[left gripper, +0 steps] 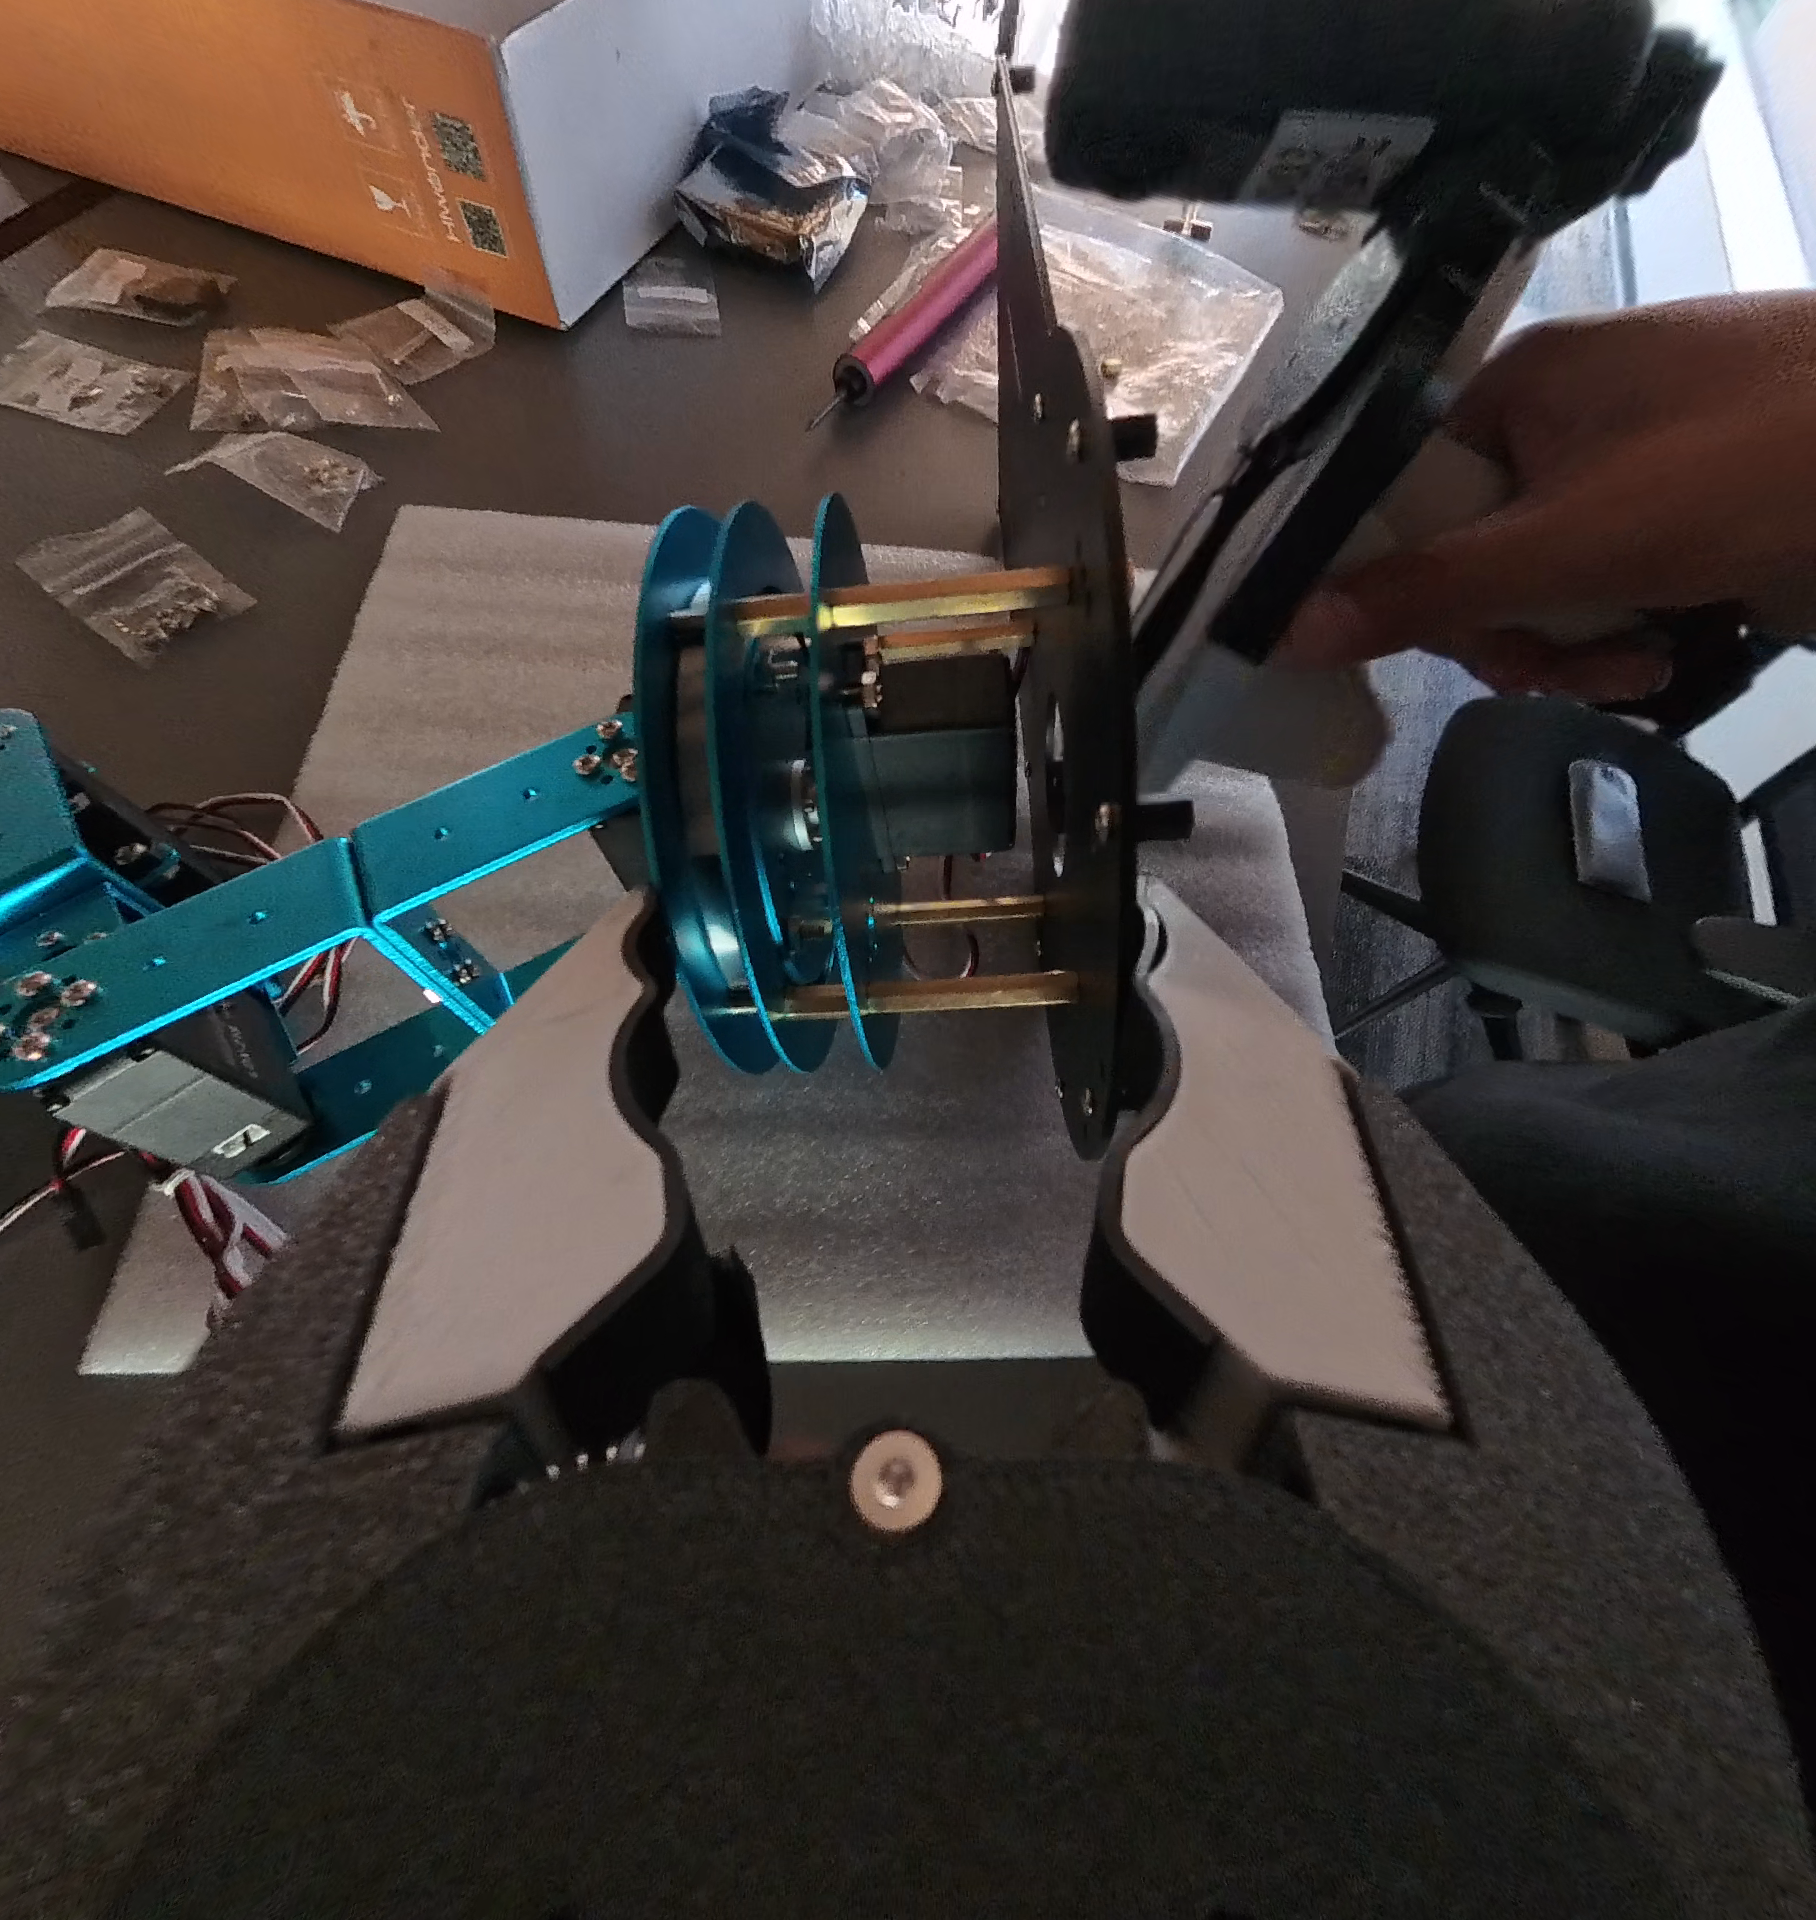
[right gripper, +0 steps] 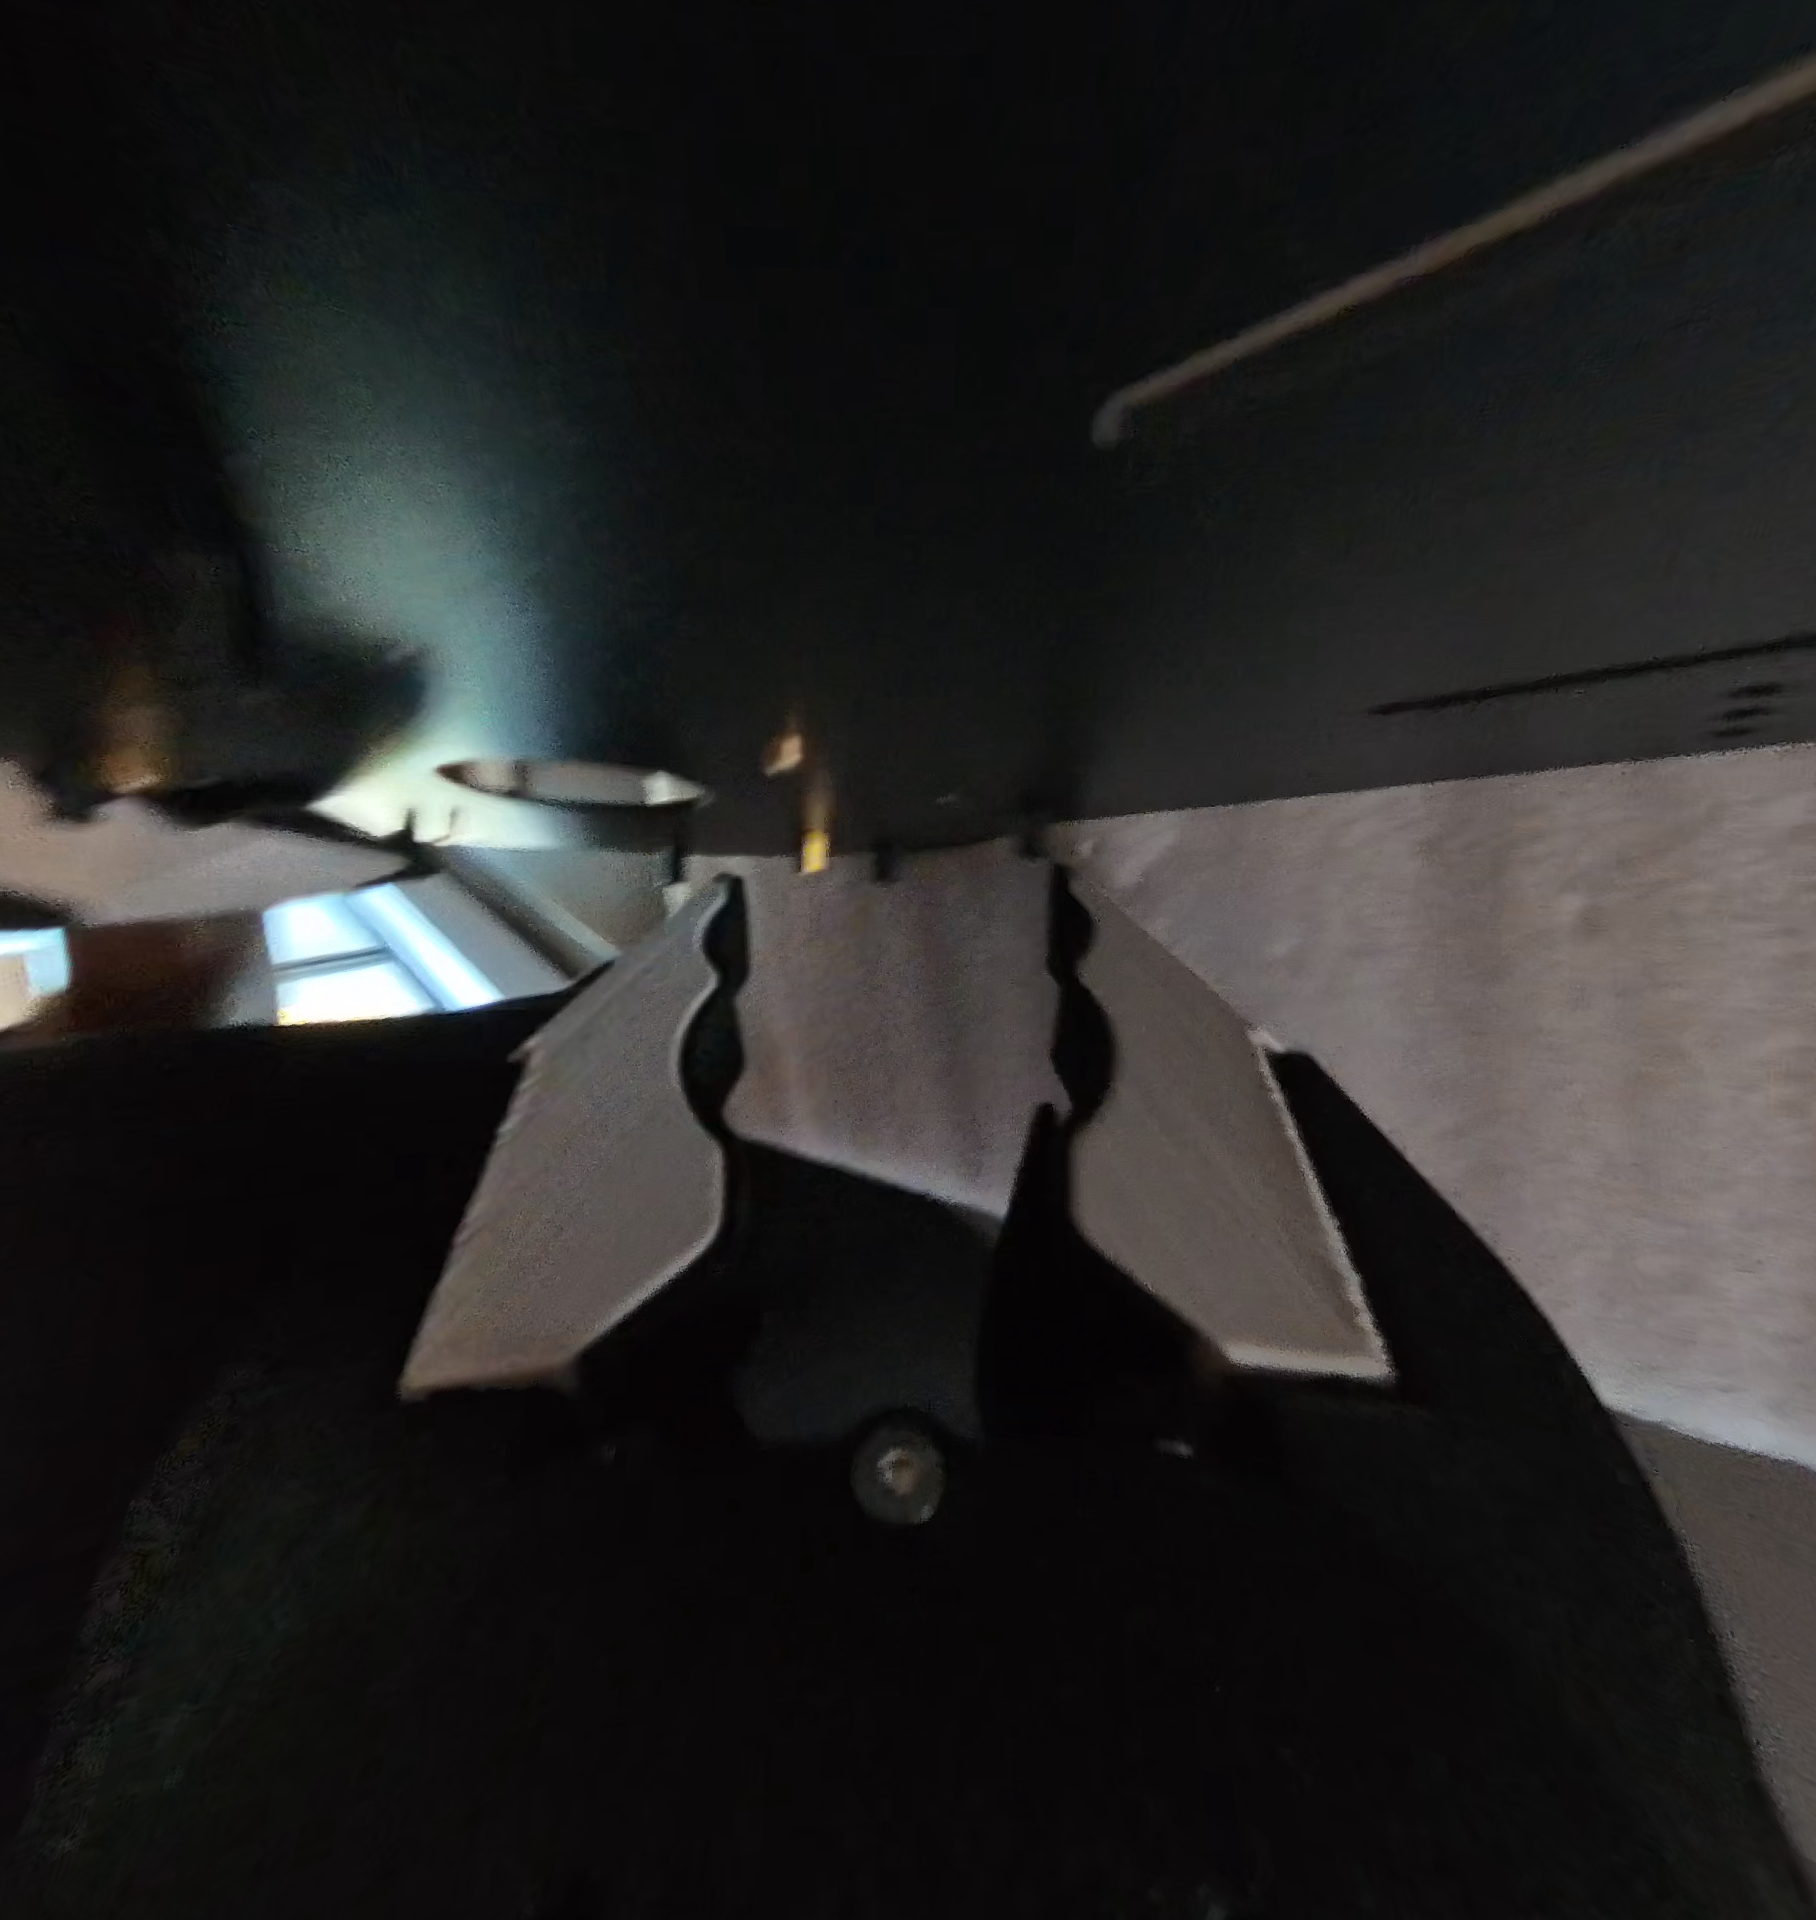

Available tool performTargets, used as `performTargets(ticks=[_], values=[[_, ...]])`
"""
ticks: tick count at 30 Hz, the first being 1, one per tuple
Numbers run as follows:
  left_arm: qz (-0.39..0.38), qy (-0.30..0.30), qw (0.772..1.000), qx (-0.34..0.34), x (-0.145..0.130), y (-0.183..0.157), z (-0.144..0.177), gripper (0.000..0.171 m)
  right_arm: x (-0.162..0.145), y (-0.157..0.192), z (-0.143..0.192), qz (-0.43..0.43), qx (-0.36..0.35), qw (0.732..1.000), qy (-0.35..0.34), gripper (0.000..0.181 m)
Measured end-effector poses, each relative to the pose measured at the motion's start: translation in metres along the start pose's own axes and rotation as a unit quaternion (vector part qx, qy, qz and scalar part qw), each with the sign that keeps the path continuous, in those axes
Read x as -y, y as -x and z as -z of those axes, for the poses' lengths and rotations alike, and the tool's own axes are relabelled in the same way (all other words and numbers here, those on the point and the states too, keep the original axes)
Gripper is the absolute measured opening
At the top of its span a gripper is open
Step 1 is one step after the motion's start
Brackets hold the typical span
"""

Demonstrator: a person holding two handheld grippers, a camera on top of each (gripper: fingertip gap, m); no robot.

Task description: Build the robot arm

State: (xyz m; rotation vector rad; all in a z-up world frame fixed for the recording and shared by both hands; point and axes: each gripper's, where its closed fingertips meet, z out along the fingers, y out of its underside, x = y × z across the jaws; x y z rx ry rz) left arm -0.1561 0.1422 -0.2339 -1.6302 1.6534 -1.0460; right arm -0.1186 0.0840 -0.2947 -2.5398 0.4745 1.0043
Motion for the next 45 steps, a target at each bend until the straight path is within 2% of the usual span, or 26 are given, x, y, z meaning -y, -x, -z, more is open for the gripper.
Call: performTargets(ticks=[1,4,8,12,16,19,25,31,37,41,43,45], values=[[0.002,-0.002,1.000,0.000,0.001,0.000,0.000,0.086,-0.002,0.003,0.006,0.002,0.015,1.000,-0.002,0.061],[0.005,0.001,1.000,0.001,0.000,0.000,0.000,0.087,-0.009,-0.015,0.035,0.081,-0.030,0.996,-0.004,0.041],[0.014,0.002,1.000,0.008,0.001,0.000,0.001,0.086,0.007,-0.035,0.106,0.145,-0.031,0.984,-0.099,0.032],[0.028,-0.005,0.999,0.026,0.003,0.001,0.002,0.084,0.037,-0.126,0.195,0.187,-0.188,0.938,-0.222,0.039],[0.065,-0.018,0.997,0.047,0.009,-0.001,0.005,0.089,0.041,-0.212,0.233,0.209,-0.269,0.915,-0.216,0.039],[0.069,-0.008,0.994,0.089,0.008,-0.003,0.008,0.089,0.044,-0.220,0.222,0.215,-0.223,0.932,-0.188,0.038],[0.087,-0.003,0.983,0.164,0.006,-0.016,0.015,0.089,0.050,-0.221,0.181,0.292,-0.263,0.909,-0.140,0.027],[0.107,-0.001,0.974,0.201,0.000,-0.031,0.021,0.087,0.055,-0.221,0.176,0.308,-0.219,0.916,-0.137,0.018],[0.112,-0.006,0.969,0.218,-0.001,-0.040,0.026,0.085,0.052,-0.216,0.171,0.326,-0.210,0.911,-0.140,0.000],[0.122,-0.014,0.968,0.217,-0.001,-0.040,0.033,0.084,0.053,-0.215,0.173,0.308,-0.228,0.911,-0.153,0.000],[0.125,-0.016,0.969,0.213,-0.002,-0.038,0.035,0.083,0.054,-0.215,0.173,0.272,-0.232,0.920,-0.159,0.016],[0.124,-0.016,0.970,0.209,-0.004,-0.034,0.037,0.083,0.056,-0.210,0.173,0.226,-0.219,0.933,-0.174,0.018]])
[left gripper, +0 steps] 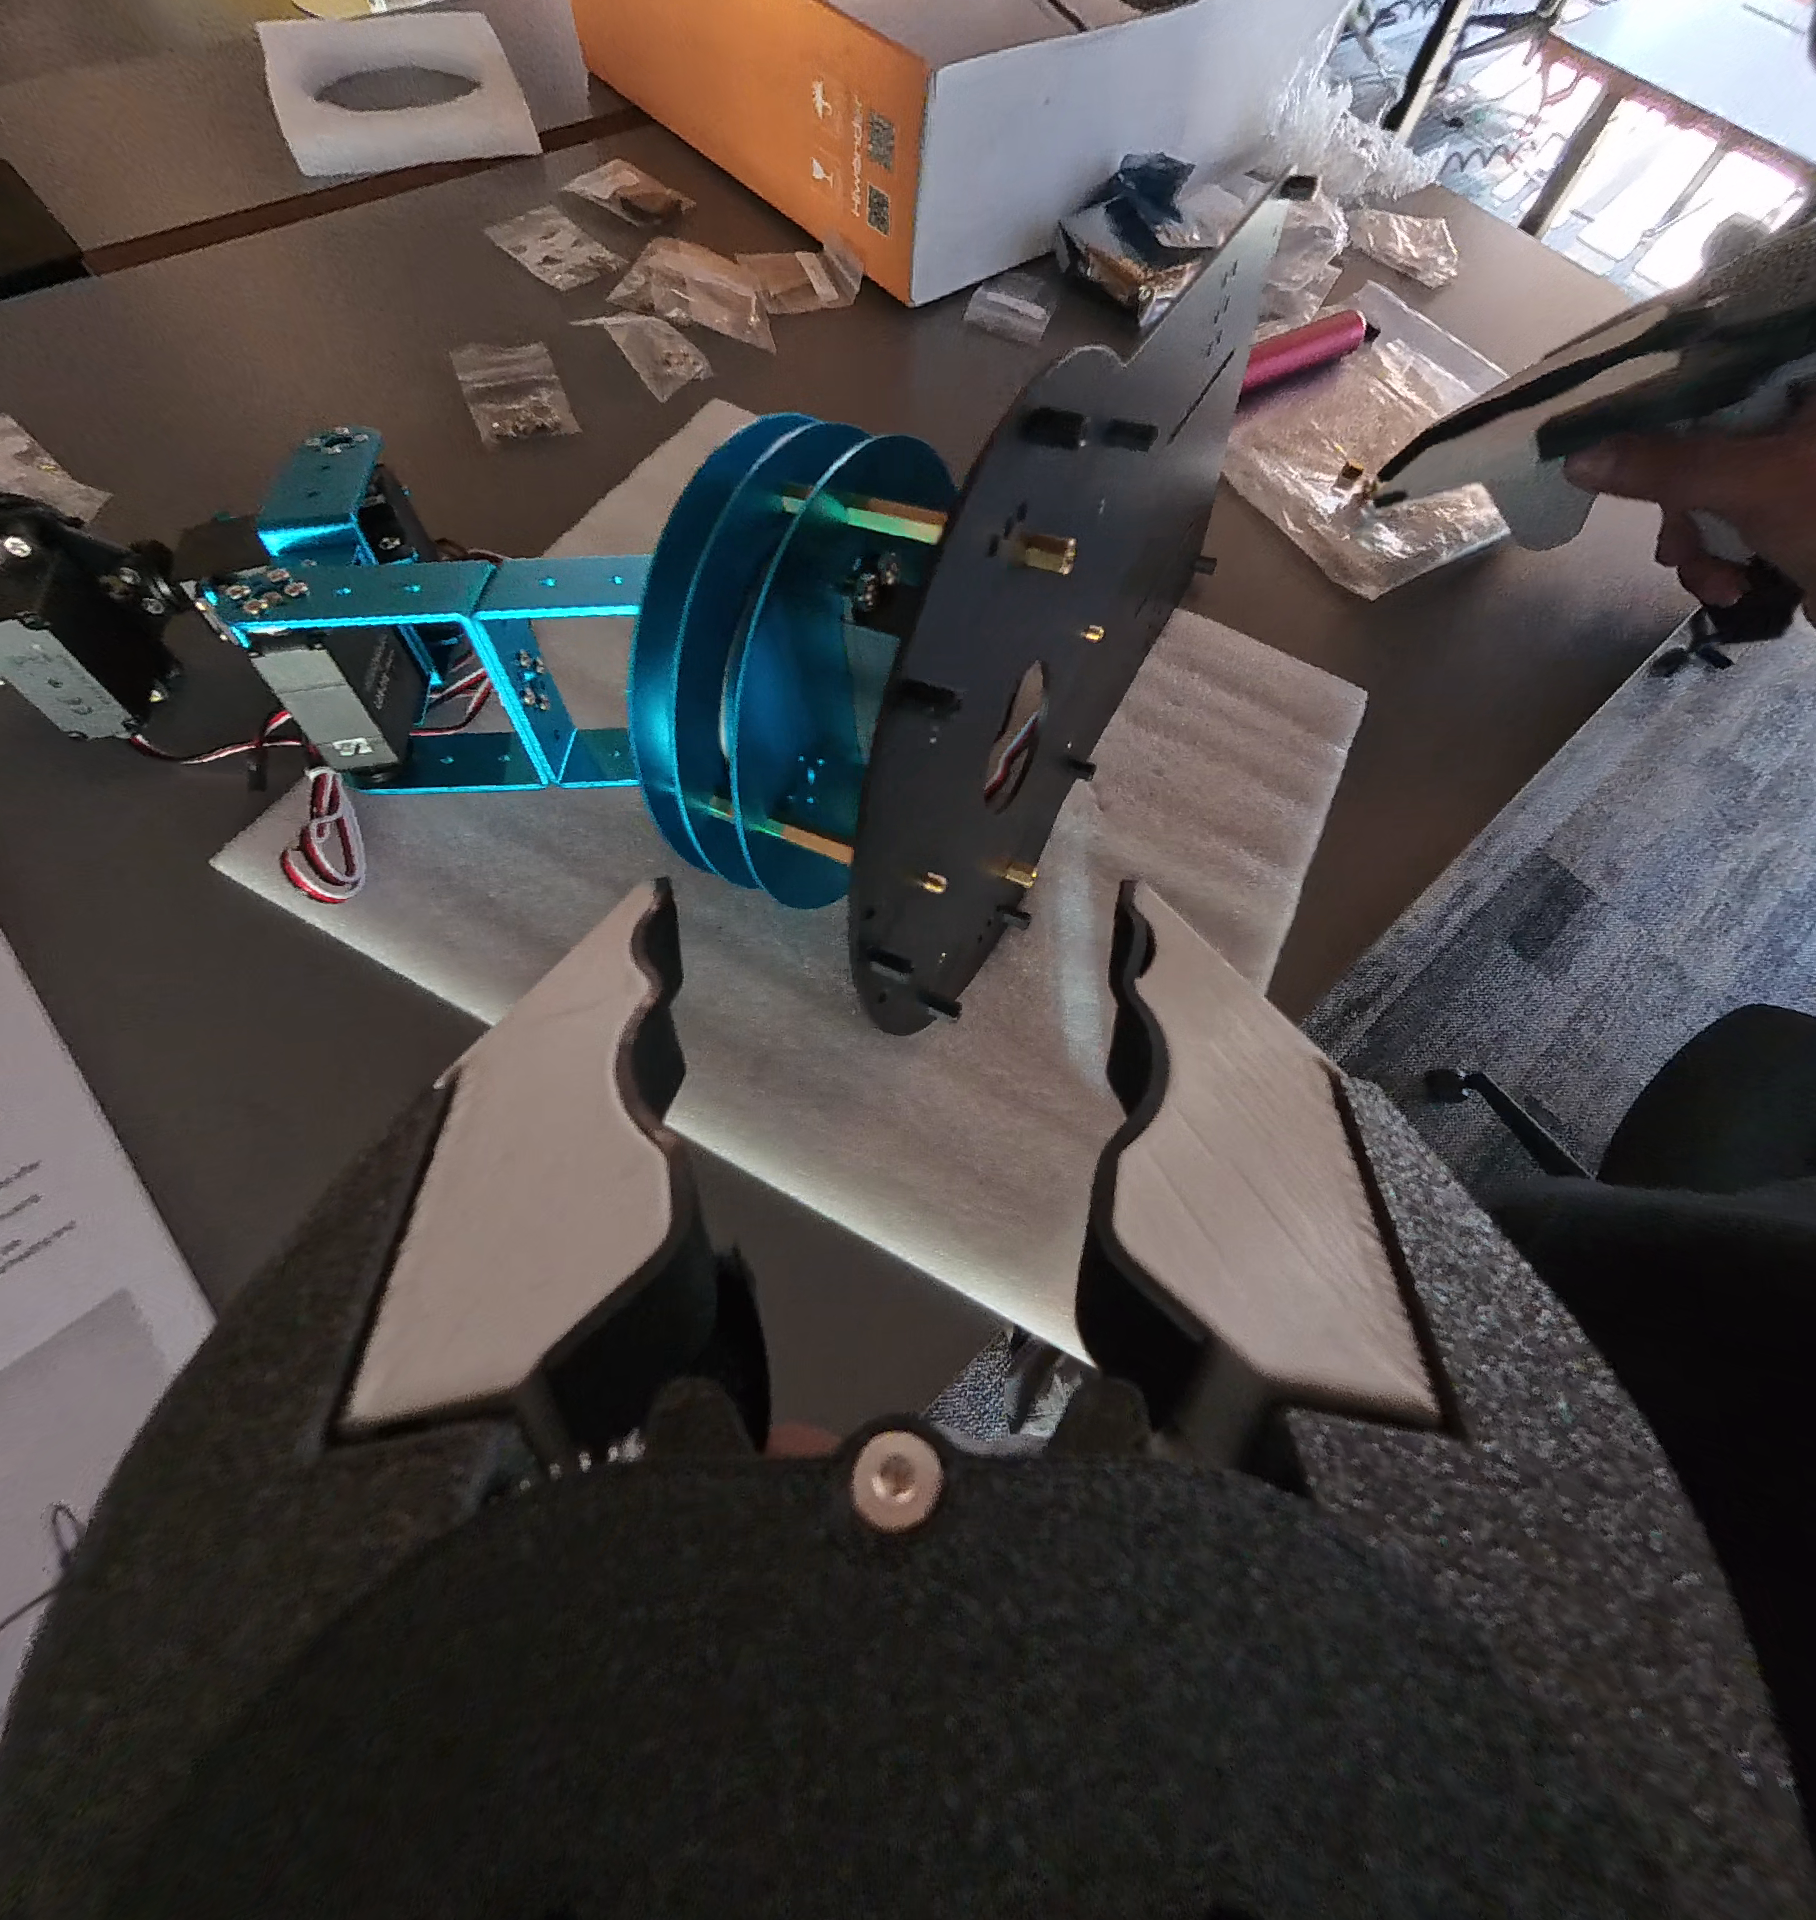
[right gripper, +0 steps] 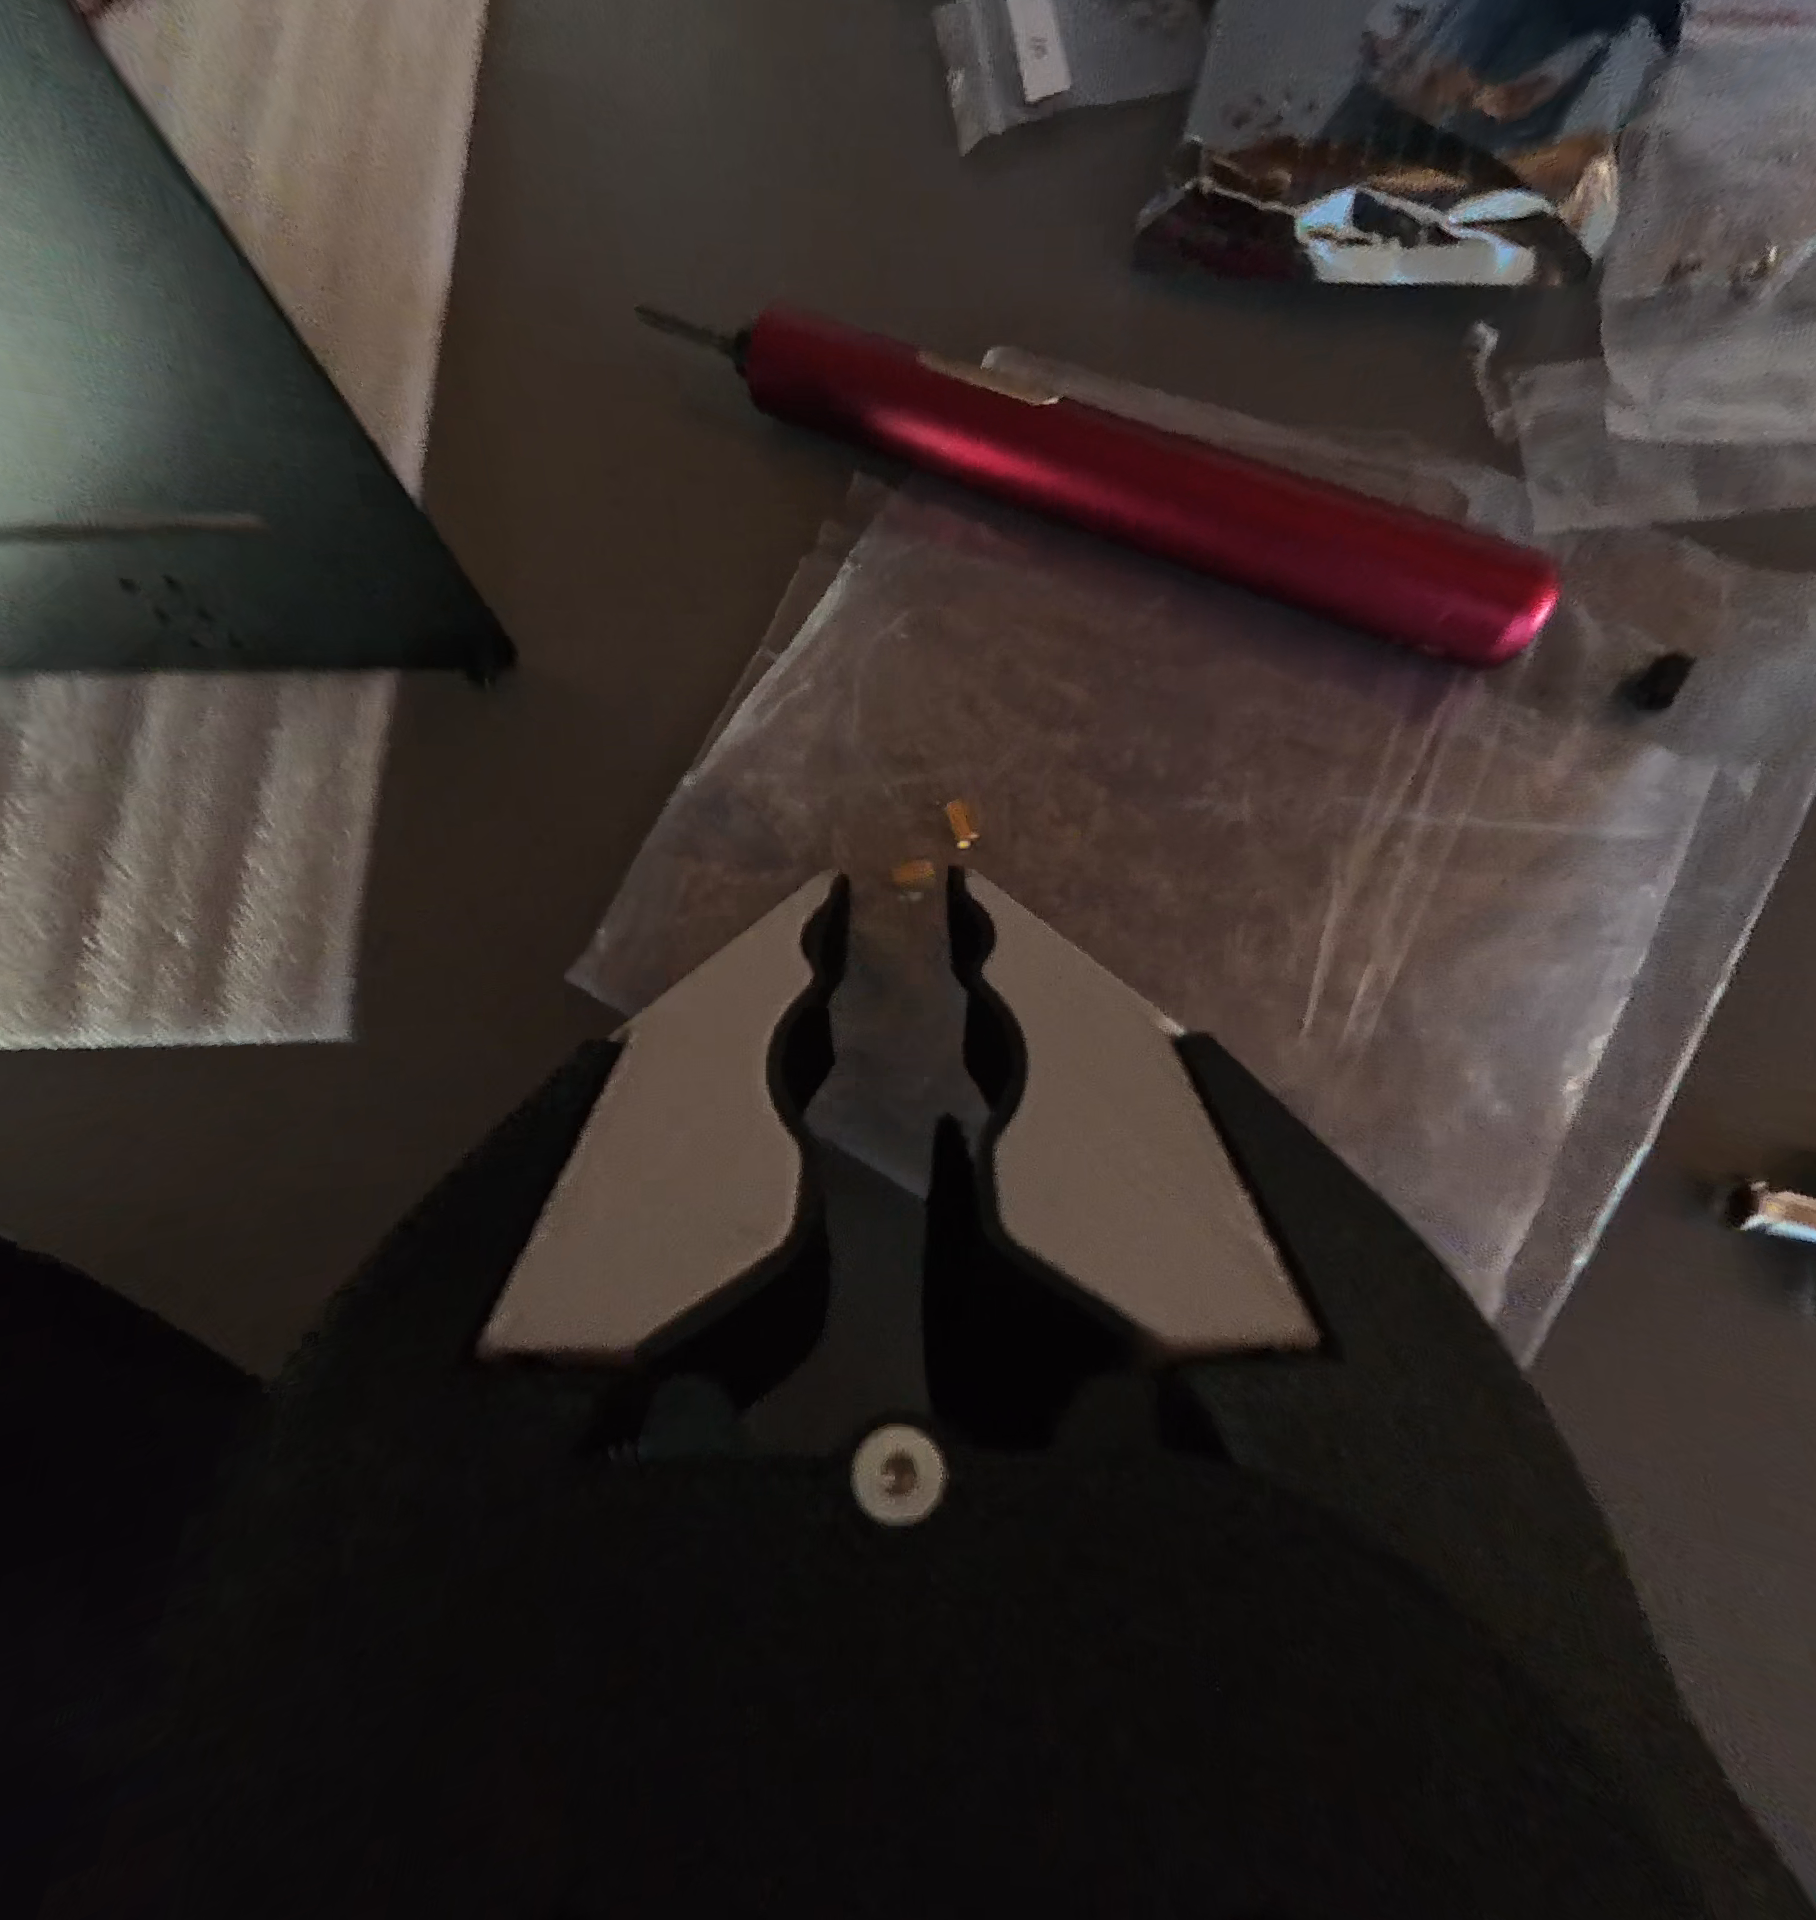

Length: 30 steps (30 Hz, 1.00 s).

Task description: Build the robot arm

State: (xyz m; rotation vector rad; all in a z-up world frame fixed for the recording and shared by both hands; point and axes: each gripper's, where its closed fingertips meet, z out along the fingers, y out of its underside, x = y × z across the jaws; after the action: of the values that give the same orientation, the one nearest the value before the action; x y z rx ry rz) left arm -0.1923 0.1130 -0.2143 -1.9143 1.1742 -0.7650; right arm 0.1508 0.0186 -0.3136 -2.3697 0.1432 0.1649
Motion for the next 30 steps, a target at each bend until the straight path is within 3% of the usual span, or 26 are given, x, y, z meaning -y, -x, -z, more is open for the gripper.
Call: performTargets(ticks=[6,15,21,30], values=[[0.005,-0.005,0.999,-0.033,0.000,0.016,-0.001,0.082,0.002,-0.002,-0.007,-0.078,-0.046,0.996,-0.012,0.017],[0.008,0.000,0.992,-0.123,0.001,0.033,-0.003,0.078,-0.004,-0.008,-0.001,-0.091,-0.133,0.987,-0.024,0.018],[0.005,0.003,0.987,-0.163,0.003,0.043,-0.008,0.083,0.000,-0.004,-0.005,-0.160,-0.132,0.977,-0.040,0.019],[-0.004,0.006,0.980,-0.200,0.003,0.033,-0.005,0.078,0.000,0.000,-0.009,-0.113,-0.170,0.979,-0.027,0.009]])
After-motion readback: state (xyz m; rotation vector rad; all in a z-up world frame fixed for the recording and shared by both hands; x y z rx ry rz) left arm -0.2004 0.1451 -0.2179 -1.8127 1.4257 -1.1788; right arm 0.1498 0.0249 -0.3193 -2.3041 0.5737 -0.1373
